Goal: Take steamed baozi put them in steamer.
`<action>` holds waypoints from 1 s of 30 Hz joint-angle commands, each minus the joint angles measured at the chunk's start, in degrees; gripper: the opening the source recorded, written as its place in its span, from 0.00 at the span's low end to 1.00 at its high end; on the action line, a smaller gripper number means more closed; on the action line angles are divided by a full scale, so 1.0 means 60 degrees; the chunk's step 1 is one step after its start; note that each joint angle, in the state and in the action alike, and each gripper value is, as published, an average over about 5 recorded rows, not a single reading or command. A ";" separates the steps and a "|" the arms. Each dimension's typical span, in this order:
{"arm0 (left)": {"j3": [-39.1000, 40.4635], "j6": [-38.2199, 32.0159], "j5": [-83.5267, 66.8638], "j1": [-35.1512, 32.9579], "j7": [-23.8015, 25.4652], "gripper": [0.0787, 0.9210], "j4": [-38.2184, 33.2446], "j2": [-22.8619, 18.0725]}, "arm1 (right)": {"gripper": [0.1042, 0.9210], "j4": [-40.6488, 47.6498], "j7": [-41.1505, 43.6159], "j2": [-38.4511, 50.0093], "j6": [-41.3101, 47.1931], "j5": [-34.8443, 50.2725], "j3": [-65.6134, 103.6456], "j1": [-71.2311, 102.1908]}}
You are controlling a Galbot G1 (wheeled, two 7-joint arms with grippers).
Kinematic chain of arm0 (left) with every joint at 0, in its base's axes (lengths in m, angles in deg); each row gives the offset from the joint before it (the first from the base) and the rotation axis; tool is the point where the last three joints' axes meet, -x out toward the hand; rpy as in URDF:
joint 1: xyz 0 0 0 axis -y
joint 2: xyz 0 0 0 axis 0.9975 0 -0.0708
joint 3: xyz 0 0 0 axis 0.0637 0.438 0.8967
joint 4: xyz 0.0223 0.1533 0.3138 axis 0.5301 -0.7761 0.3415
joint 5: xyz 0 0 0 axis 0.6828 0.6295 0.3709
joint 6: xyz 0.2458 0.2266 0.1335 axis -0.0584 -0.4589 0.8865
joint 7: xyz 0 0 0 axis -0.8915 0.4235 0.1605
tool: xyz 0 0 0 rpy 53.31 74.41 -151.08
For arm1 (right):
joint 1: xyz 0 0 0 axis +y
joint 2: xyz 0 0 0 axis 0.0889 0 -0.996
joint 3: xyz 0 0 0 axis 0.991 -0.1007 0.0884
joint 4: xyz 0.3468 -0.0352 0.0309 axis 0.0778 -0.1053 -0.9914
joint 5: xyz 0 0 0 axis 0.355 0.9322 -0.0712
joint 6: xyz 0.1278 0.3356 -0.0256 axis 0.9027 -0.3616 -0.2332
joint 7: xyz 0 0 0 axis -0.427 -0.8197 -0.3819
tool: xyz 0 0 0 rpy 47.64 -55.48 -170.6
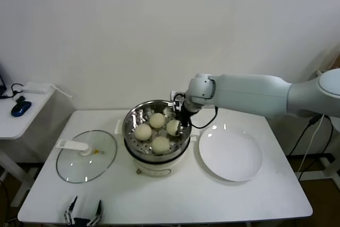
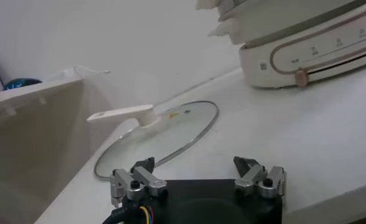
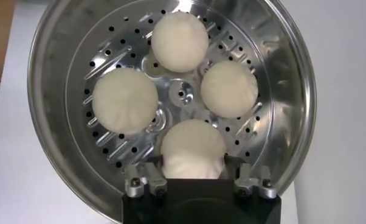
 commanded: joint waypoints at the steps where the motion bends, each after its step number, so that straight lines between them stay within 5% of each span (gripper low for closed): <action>1: -0.0001 -0.0012 0.0001 0.0020 -0.0016 0.88 0.0006 0.0009 | 0.80 -0.0086 0.0488 0.0354 -0.0326 0.0716 -0.0446 -0.1327; 7: -0.0016 -0.0035 -0.0011 -0.0032 -0.0020 0.88 -0.0070 0.0029 | 0.88 -0.0631 0.0539 0.1680 -0.0296 0.1345 -0.0434 -0.2529; 12: 0.0031 -0.0124 0.0027 0.0012 -0.0045 0.88 -0.0038 -0.0001 | 0.88 -0.2299 -0.2086 0.4103 -0.0175 0.1499 0.2171 -0.0999; 24: 0.0046 -0.0527 -0.0742 0.0392 0.0150 0.88 -0.0351 -0.0060 | 0.88 -0.6015 -0.5009 0.8257 -0.3084 -0.0790 1.2607 1.0447; 30: 0.0128 -0.0635 -0.0819 0.0389 0.0358 0.88 -0.0475 -0.0186 | 0.88 -0.6758 -0.5487 0.5985 -0.4854 -0.2786 1.9339 1.8429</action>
